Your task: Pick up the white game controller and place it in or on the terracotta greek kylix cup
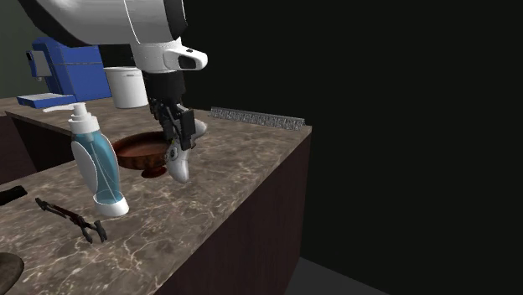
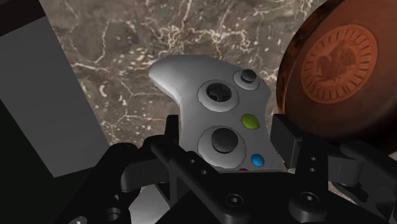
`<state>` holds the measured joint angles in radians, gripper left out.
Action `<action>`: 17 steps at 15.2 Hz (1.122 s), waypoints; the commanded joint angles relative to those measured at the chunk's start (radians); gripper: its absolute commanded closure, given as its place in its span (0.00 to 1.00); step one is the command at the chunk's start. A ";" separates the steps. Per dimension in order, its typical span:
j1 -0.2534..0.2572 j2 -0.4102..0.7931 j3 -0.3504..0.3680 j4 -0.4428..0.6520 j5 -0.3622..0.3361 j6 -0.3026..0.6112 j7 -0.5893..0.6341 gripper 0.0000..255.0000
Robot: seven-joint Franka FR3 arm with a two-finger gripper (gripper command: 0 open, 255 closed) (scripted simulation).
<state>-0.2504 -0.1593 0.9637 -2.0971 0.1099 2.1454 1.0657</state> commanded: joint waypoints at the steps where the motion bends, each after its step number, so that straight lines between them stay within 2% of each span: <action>1: 0.003 -0.018 -0.011 0.018 0.015 -0.030 -0.013 1.00; 13: 0.005 -0.053 -0.043 0.151 0.037 -0.188 -0.033 1.00; 15: -0.012 0.059 0.038 0.231 -0.064 -0.192 0.065 1.00; 17: 0.001 0.201 0.108 0.319 -0.205 -0.212 0.184 1.00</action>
<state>-0.2535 -0.0282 1.0380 -1.8240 -0.0207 1.9451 1.1881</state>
